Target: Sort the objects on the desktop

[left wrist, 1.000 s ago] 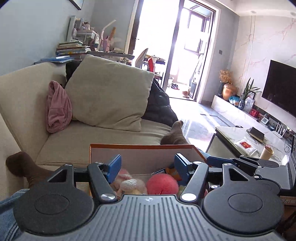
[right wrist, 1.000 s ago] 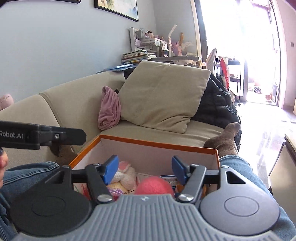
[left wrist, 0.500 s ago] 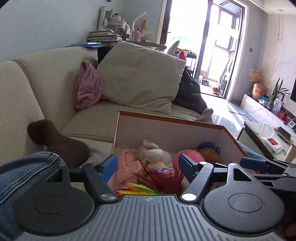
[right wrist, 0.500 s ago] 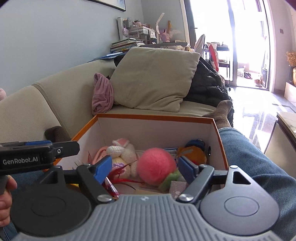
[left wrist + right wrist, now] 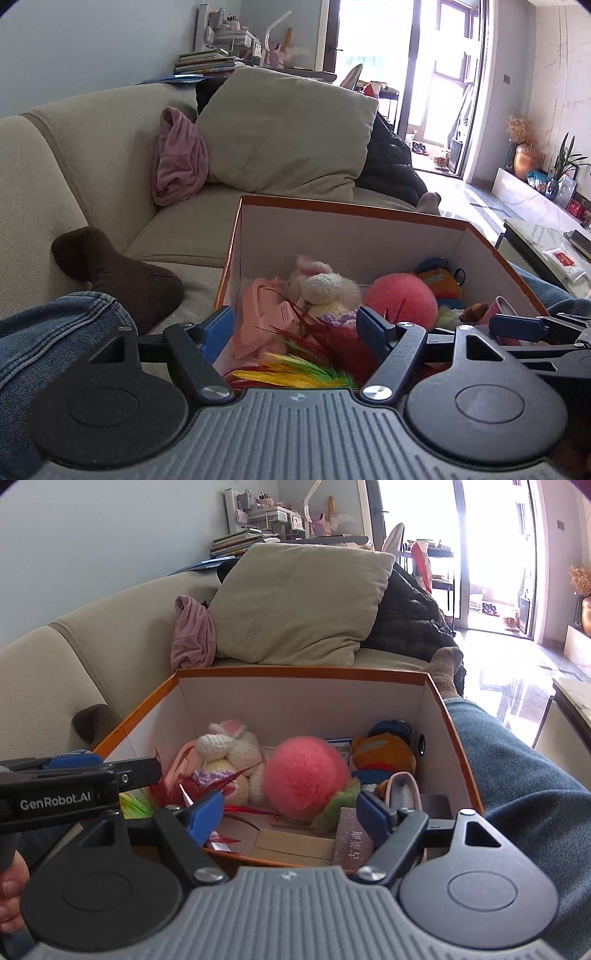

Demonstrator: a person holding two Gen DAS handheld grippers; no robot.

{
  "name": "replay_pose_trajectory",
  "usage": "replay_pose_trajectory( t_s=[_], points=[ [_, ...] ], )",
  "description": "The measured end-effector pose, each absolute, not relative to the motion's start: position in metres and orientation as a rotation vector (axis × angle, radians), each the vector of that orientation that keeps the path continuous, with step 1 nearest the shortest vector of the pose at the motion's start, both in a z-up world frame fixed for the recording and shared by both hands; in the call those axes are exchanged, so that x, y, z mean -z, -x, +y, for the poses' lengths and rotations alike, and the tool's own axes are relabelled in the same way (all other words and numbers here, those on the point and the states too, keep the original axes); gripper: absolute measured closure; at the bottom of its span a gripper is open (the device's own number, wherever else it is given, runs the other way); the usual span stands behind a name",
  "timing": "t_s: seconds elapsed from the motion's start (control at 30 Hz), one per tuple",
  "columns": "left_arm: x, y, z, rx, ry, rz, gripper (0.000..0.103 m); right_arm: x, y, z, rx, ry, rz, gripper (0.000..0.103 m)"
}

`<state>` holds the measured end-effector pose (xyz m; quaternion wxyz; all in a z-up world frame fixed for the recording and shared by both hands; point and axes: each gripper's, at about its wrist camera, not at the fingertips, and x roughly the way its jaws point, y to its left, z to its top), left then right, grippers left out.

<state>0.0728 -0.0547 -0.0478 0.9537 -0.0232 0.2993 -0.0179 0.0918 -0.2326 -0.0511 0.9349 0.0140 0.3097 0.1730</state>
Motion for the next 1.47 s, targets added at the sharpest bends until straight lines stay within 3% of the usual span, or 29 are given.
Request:
replay_pose_trajectory(
  t_s=[0.33, 1.47],
  points=[
    [0.056, -0.072, -0.073, -0.010, -0.102, 0.595, 0.017, 0.058, -0.088, -0.229, -0.329, 0.017, 0.594, 0.023],
    [0.053, -0.073, -0.071, -0.003, -0.096, 0.615, 0.017, 0.059, -0.087, -0.231, -0.324, 0.013, 0.597, 0.023]
  ],
)
